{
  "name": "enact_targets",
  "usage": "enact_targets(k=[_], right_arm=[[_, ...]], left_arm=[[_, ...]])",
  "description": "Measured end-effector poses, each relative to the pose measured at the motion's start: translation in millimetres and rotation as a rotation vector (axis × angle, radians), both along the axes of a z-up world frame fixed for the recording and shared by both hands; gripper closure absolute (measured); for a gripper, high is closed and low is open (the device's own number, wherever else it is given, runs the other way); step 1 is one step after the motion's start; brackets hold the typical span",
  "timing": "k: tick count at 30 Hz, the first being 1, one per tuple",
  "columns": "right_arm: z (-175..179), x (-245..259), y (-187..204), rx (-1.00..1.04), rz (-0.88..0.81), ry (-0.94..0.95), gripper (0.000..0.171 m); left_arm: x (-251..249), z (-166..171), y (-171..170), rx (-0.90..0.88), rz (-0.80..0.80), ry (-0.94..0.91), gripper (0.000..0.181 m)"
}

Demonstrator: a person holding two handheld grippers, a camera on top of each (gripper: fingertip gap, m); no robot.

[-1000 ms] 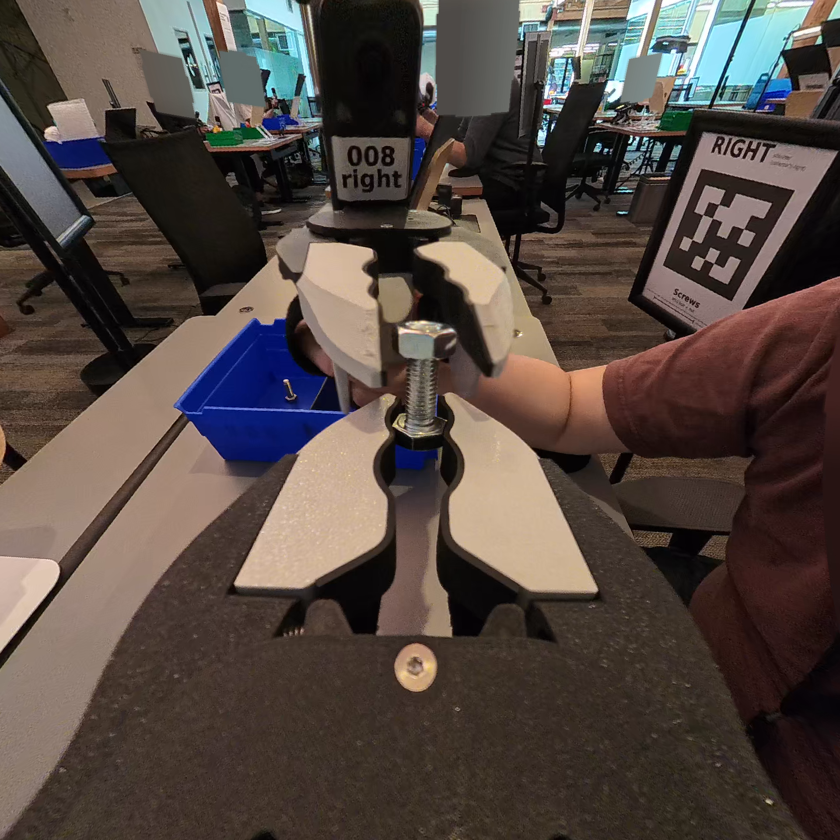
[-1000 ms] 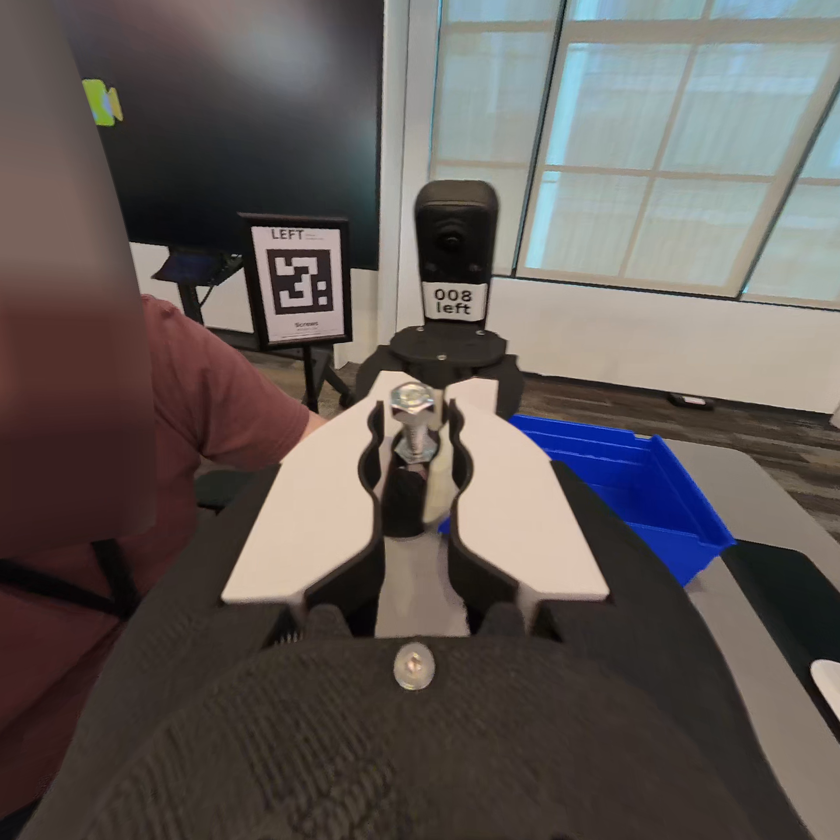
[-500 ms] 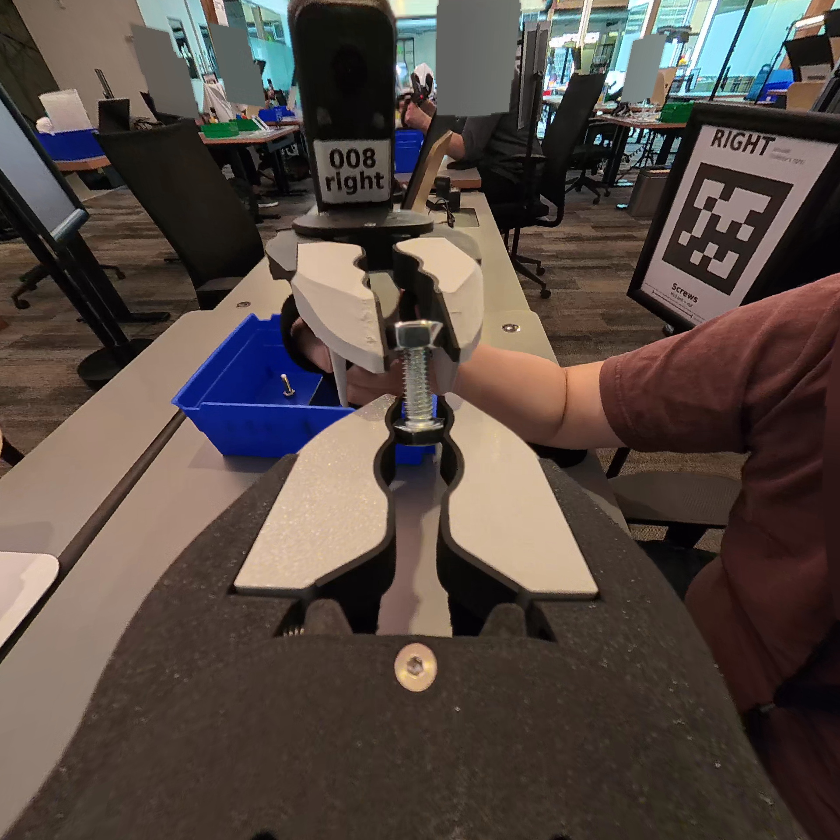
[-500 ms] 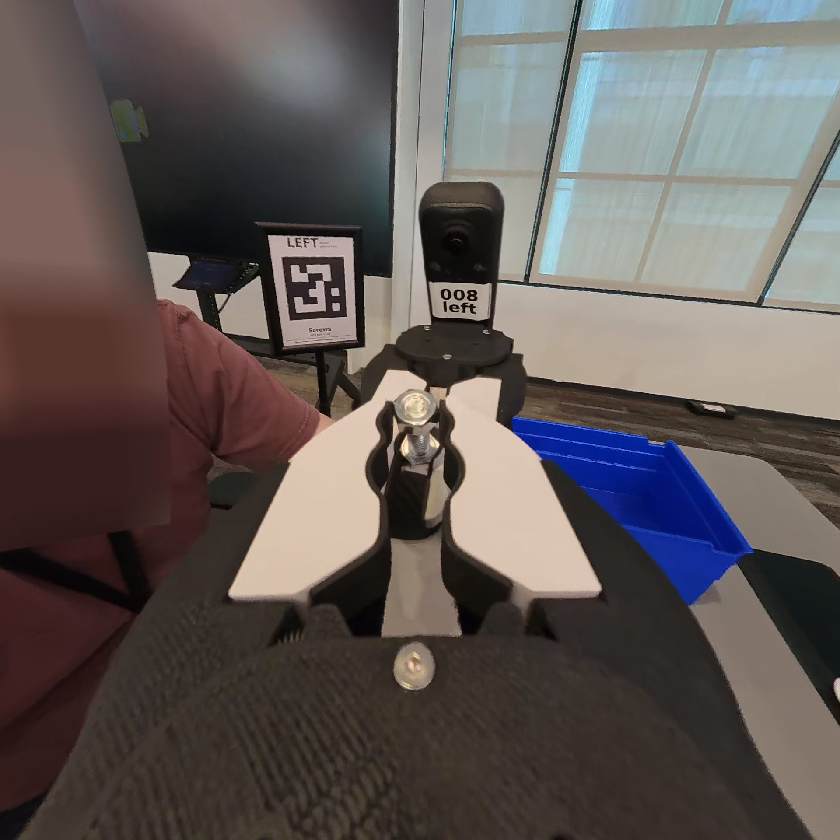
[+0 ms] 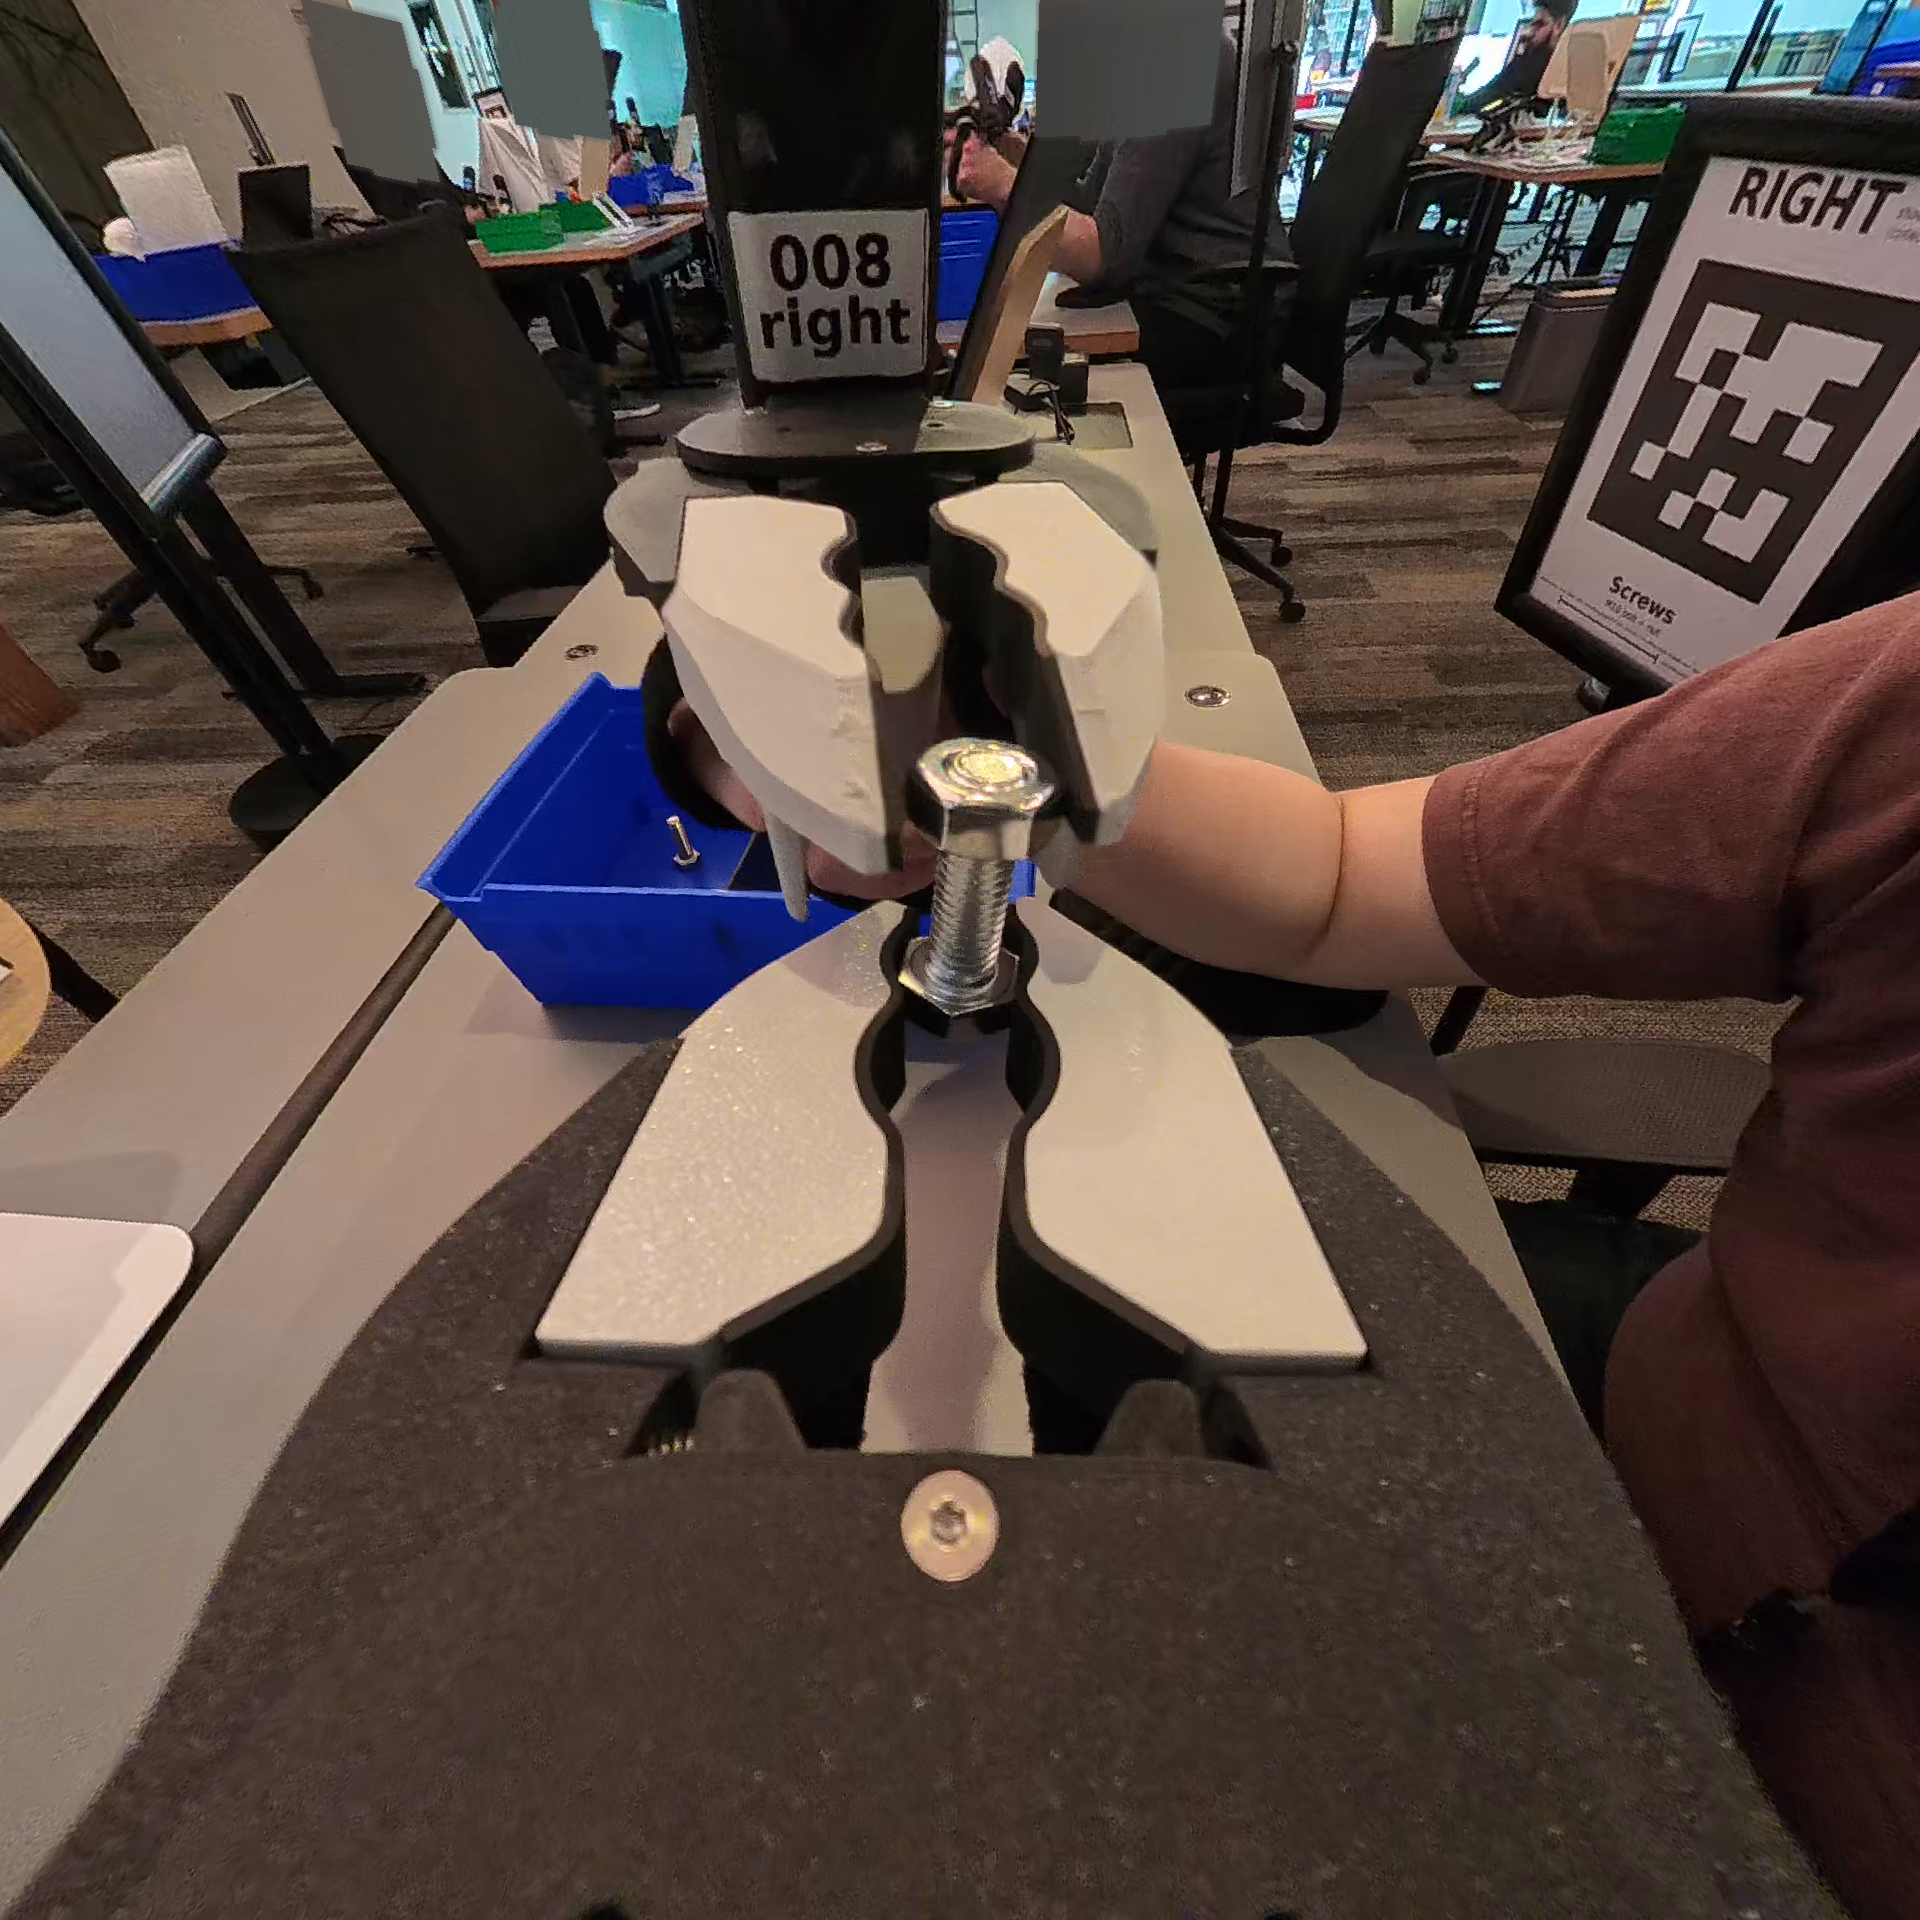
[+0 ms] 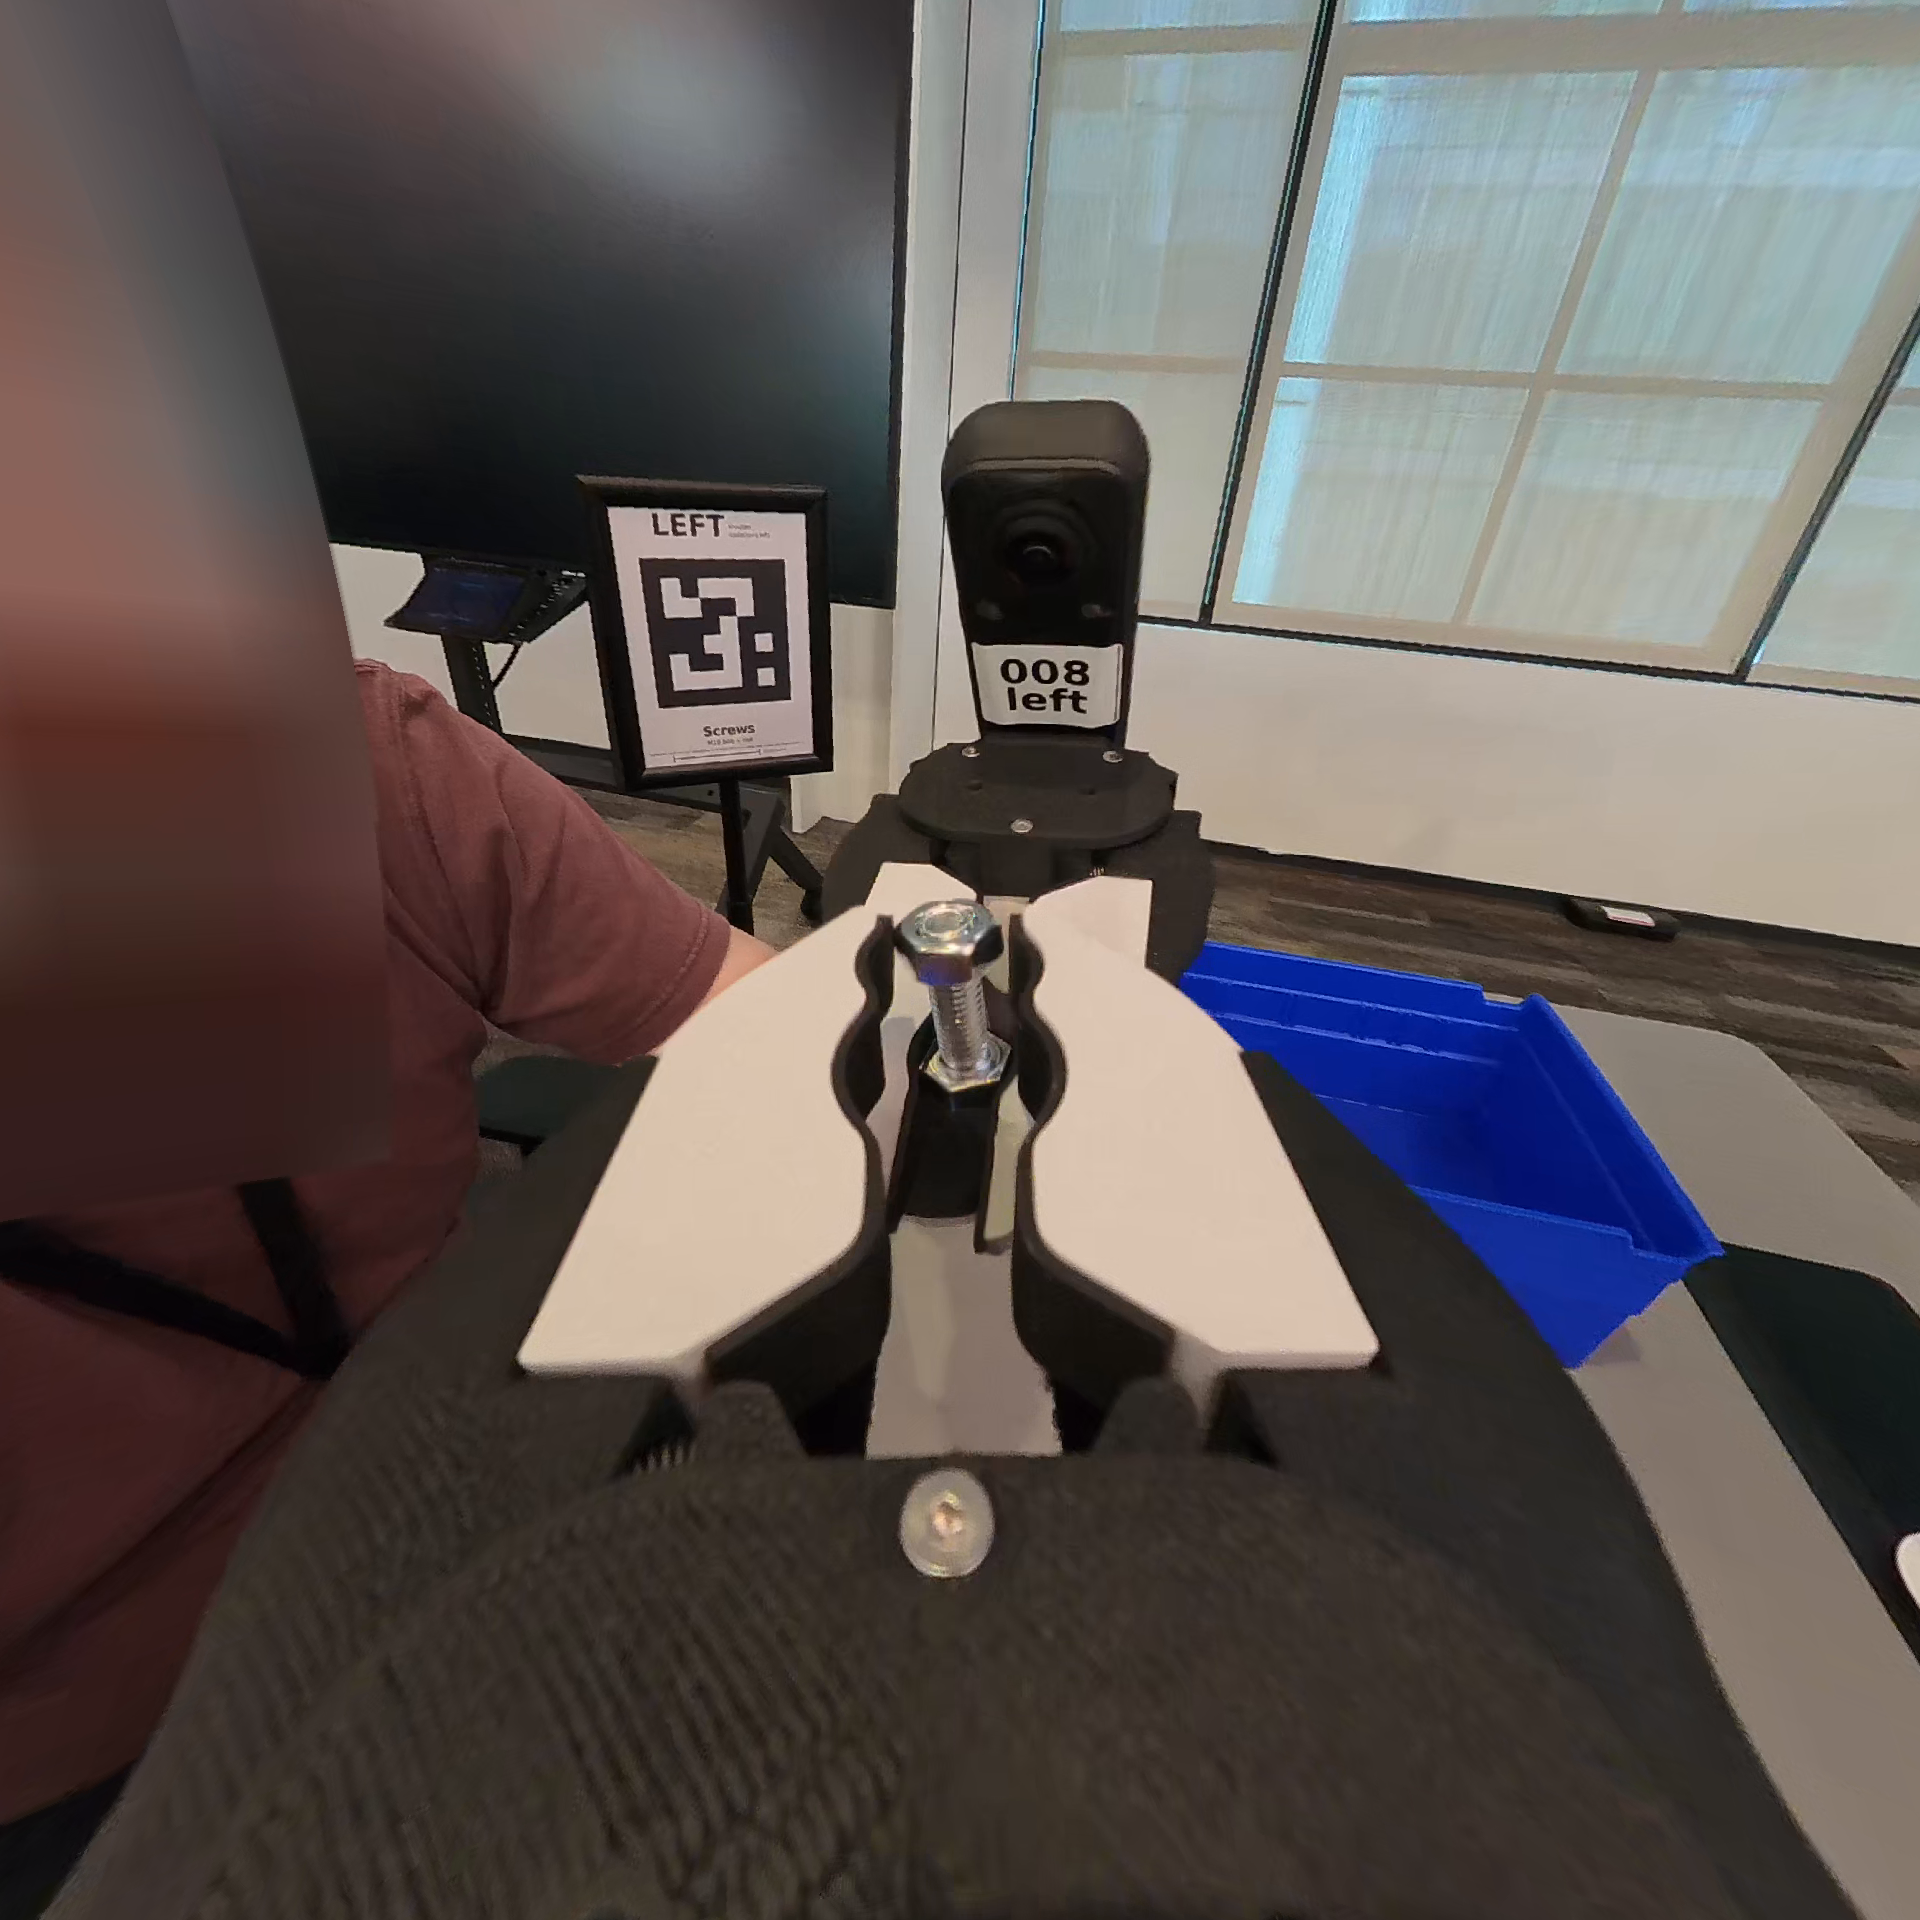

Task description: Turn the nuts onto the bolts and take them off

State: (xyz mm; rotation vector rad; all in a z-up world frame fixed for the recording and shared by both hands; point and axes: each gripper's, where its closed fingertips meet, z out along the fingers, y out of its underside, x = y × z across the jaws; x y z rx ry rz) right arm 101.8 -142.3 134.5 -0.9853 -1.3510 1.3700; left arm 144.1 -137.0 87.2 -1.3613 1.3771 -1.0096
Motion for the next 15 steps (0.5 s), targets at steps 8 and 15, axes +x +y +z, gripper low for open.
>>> enact_targets(k=[8, 15], right_arm=[[9.8, 15.1, 2.8, -0.05, 0.053, 0.065, 0.152], [5.4, 6.7, -1.2, 0.003, 0.017, 0.036, 0.147]], left_arm=[[-1.2, 7.4, -8.2, -0.041, -0.057, -0.042, 0.167], [0.9, 2.9, -8.3, -0.042, -0.058, -0.024, 0.167]])
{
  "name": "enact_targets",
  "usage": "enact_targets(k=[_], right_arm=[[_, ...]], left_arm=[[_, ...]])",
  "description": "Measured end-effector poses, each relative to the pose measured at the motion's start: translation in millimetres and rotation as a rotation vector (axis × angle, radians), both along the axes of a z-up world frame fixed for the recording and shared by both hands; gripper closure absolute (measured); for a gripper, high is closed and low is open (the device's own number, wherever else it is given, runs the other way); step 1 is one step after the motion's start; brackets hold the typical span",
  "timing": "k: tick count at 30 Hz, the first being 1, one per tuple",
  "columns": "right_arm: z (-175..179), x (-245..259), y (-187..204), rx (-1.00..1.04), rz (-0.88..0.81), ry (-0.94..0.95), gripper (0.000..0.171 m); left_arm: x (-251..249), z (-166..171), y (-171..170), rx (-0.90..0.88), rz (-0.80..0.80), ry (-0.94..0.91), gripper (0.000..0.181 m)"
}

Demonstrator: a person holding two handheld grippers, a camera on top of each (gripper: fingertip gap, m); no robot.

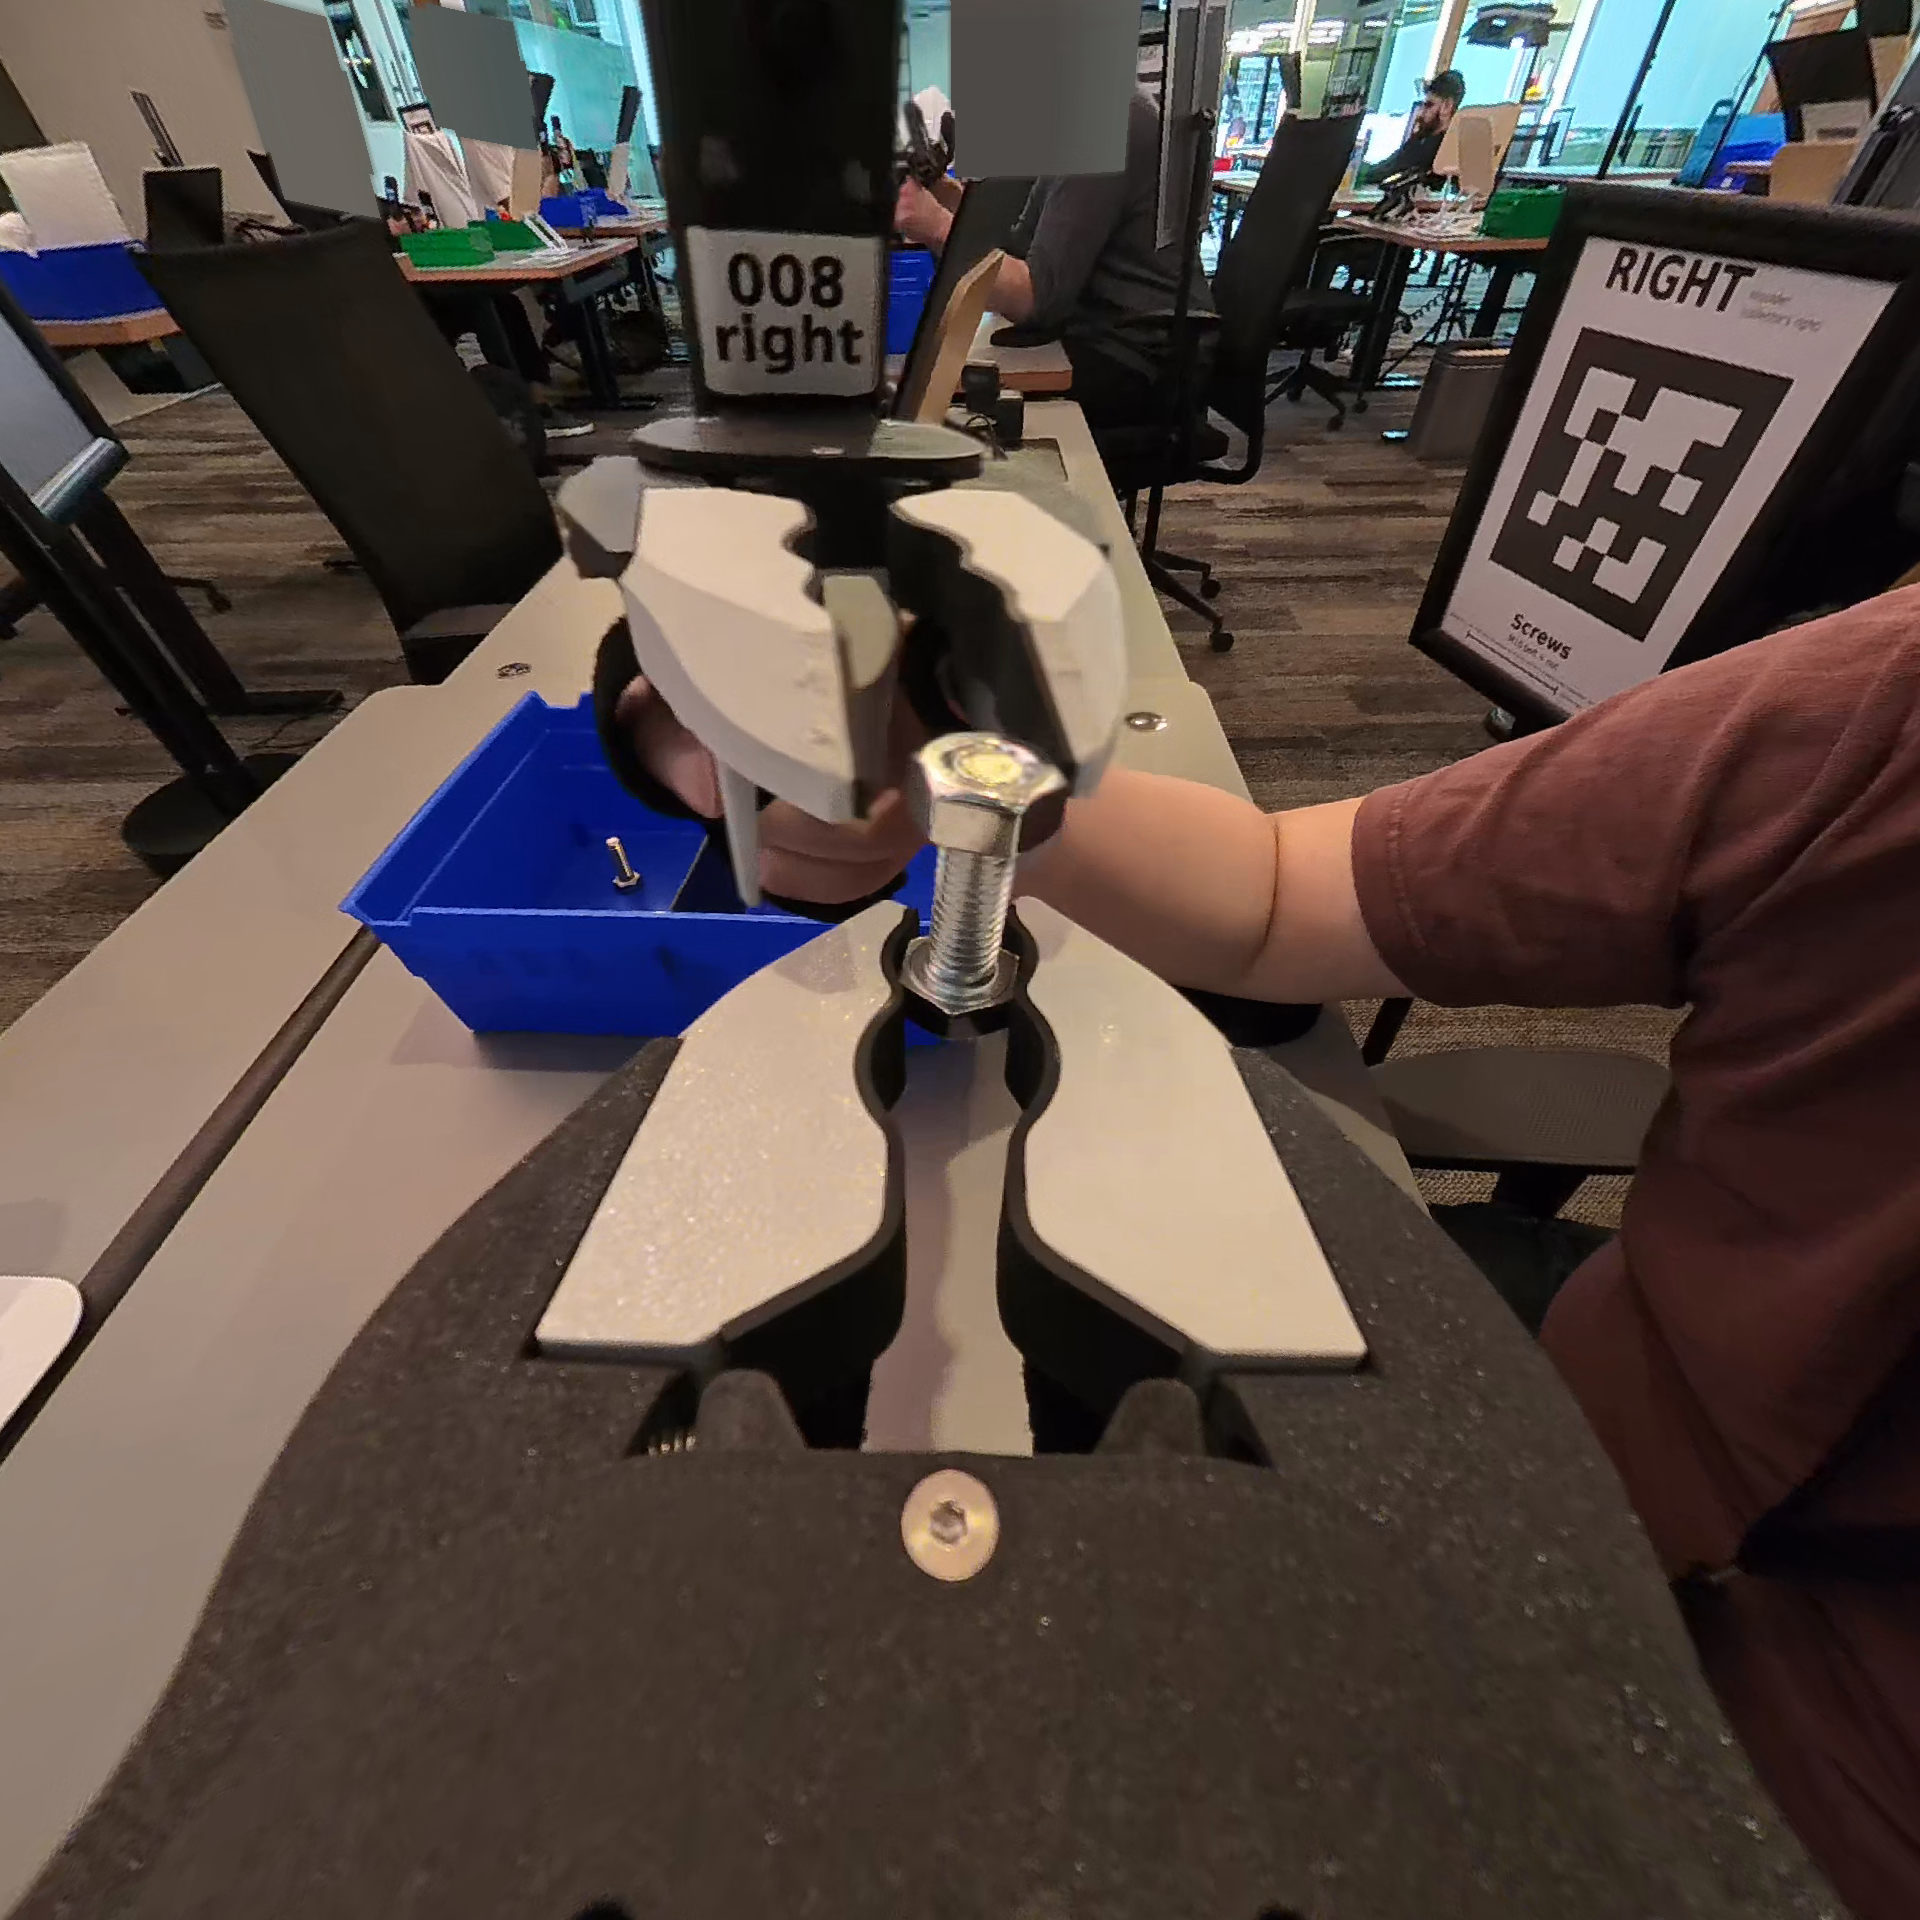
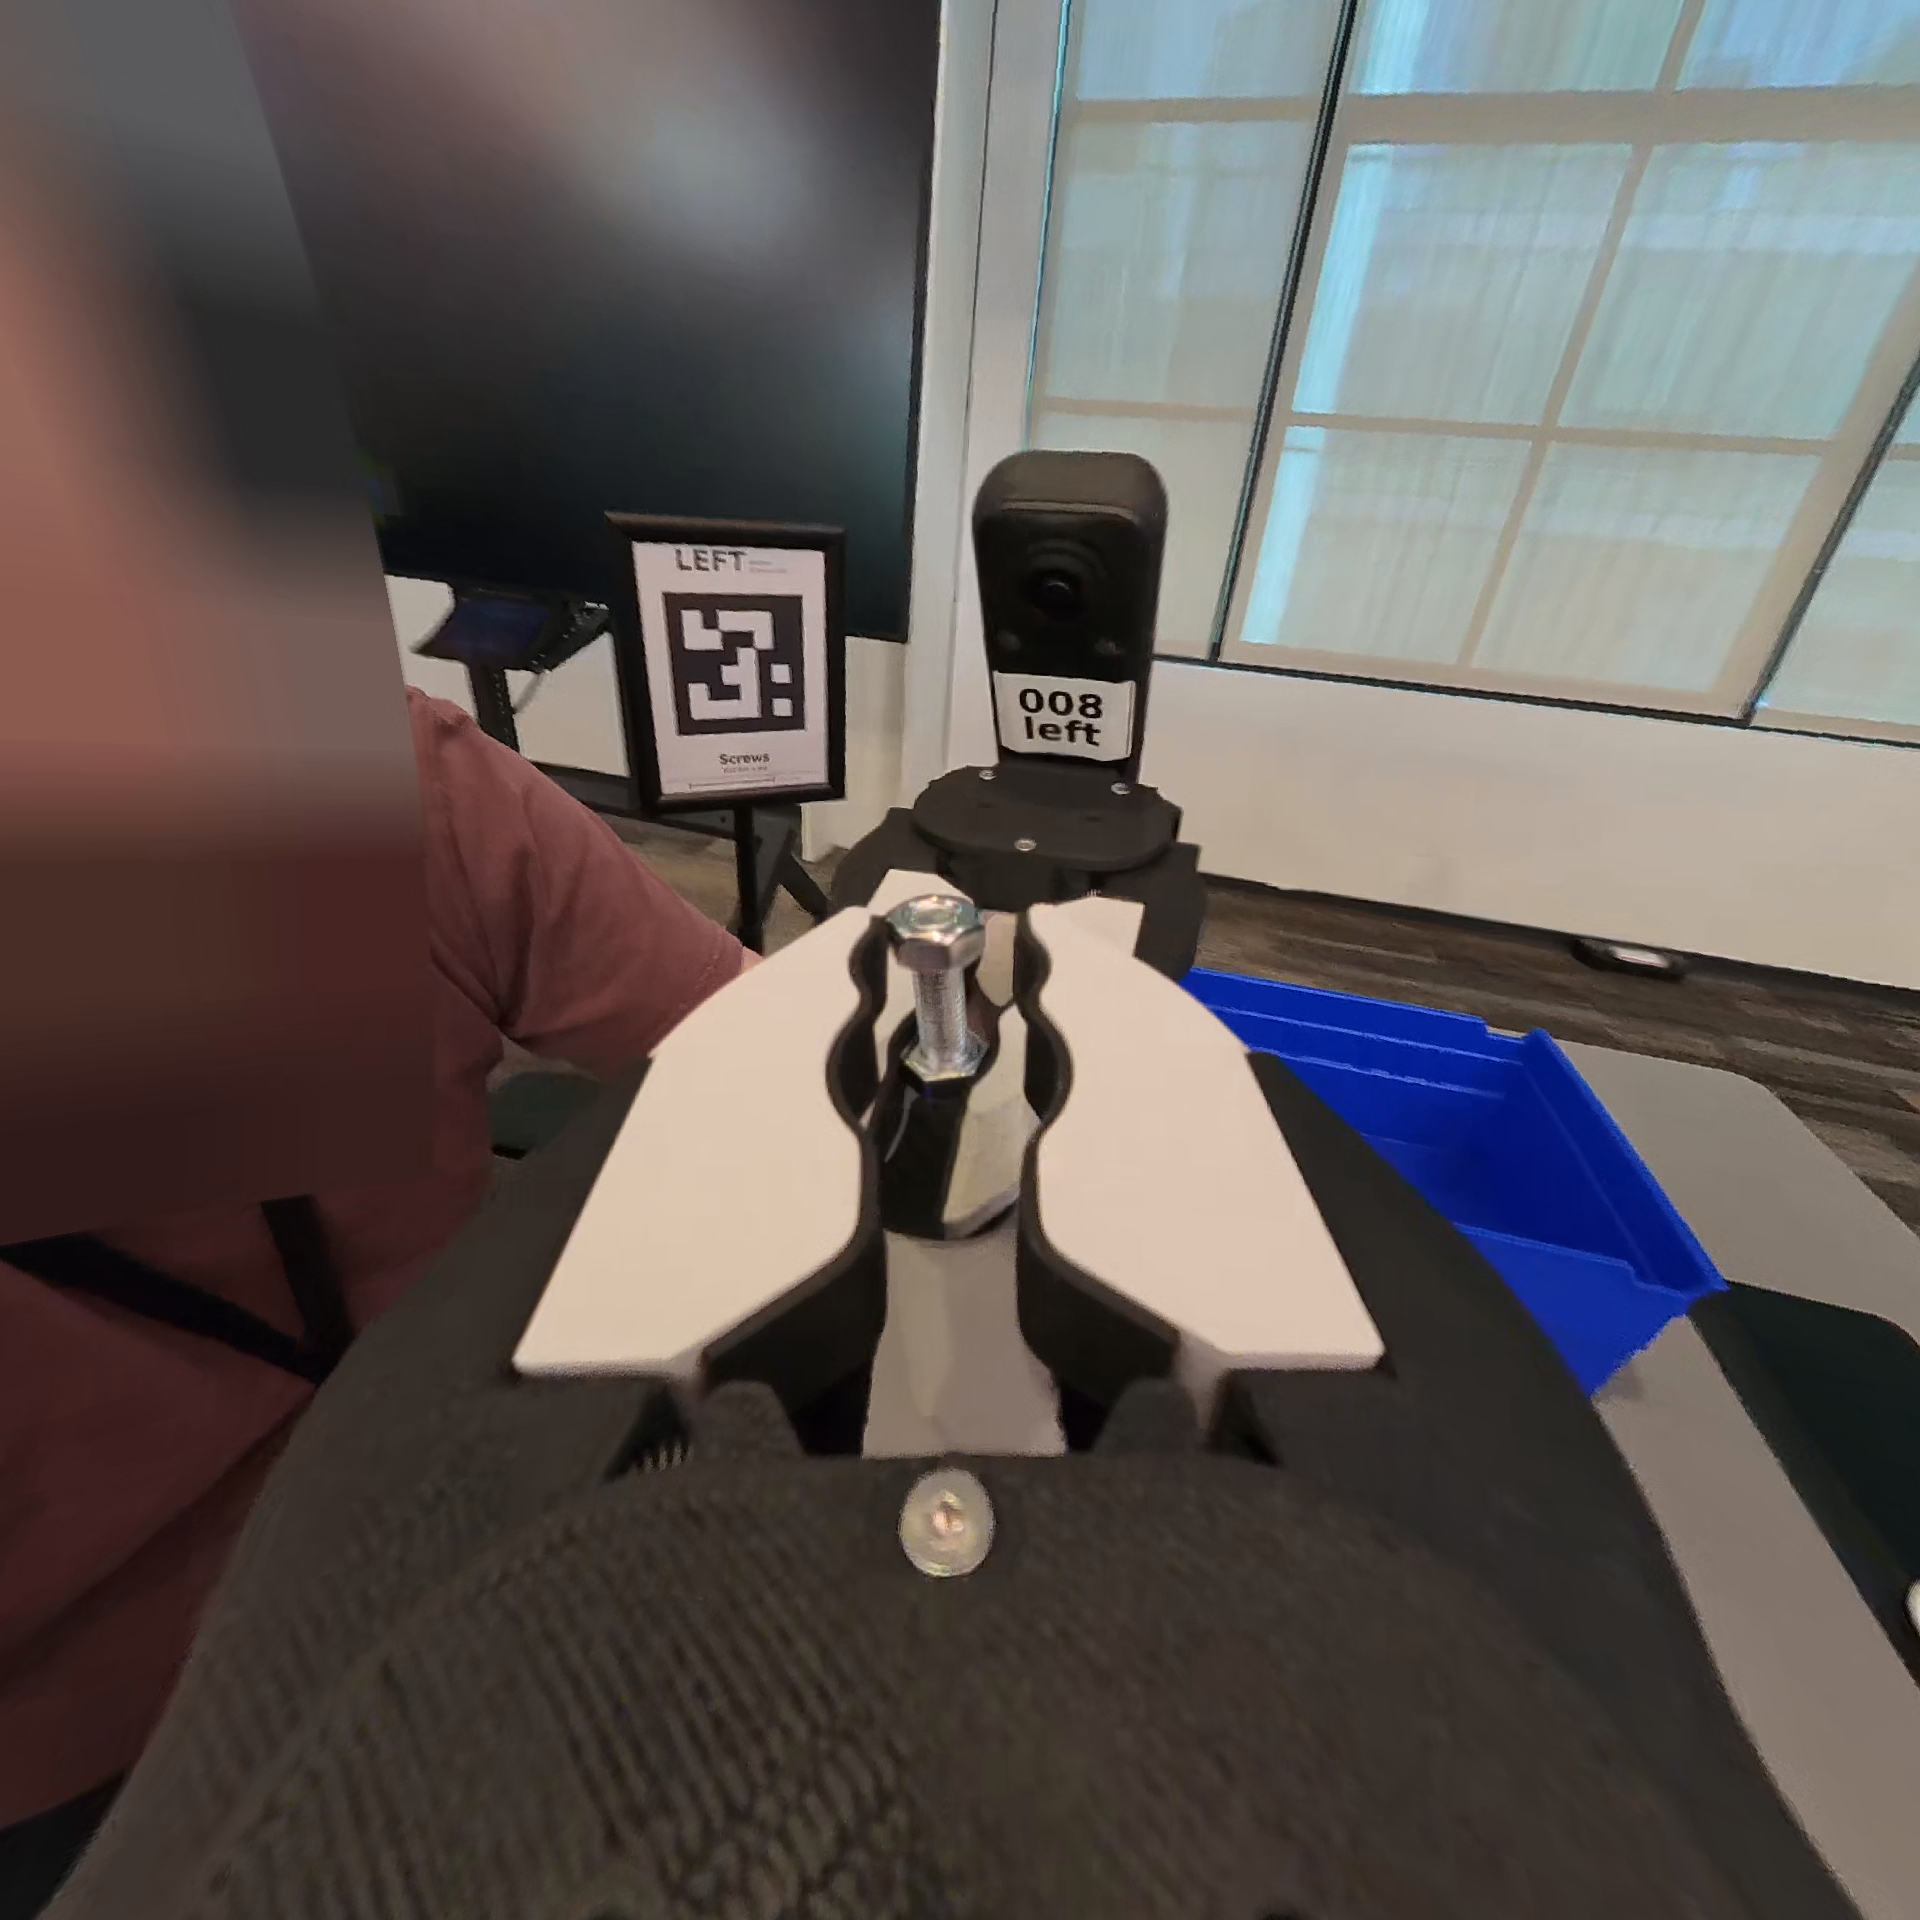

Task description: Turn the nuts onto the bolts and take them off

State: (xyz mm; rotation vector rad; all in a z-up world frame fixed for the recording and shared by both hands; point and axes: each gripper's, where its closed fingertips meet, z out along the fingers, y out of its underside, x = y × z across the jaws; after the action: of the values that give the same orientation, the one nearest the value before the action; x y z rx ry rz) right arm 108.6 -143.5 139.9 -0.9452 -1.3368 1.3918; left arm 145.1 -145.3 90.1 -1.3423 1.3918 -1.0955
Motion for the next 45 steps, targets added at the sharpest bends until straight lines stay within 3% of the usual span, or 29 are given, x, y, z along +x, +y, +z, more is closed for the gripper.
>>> enact_targets(k=[4, 9, 28, 34, 40, 45], right_arm=[[3.8, 8.7, 13.3, -0.086, 0.008, 0.036, 0.154], [-1.6, -4.6, -6.9, 0.004, 0.023, -0.014, 0.146], [0.6, 9.7, 9.3, -0.071, 0.04, 0.021, 0.151], [2.1, 2.8, -5.7, -0.029, 0.057, 0.005, 0.145], [3.0, 11.7, 14.3, -0.084, 0.015, 0.033, 0.15], [3.5, 7.4, -3.2, -0.05, 0.073, 0.018, 0.144]], left_arm=[[-2.0, 3.4, -0.9, -0.004, -0.002, -0.011, 0.167], [-1.7, 2.0, 0.0, -0.013, -0.005, -0.006, 0.167], [-2.7, 7.2, -8.4, -0.036, -0.054, -0.031, 0.167], [-2.8, 5.6, -4.4, -0.033, -0.032, -0.021, 0.167], [-3.0, 7.8, -8.4, -0.034, -0.046, -0.027, 0.167], [-3.6, 7.2, -5.6, -0.033, -0.036, -0.025, 0.167]])
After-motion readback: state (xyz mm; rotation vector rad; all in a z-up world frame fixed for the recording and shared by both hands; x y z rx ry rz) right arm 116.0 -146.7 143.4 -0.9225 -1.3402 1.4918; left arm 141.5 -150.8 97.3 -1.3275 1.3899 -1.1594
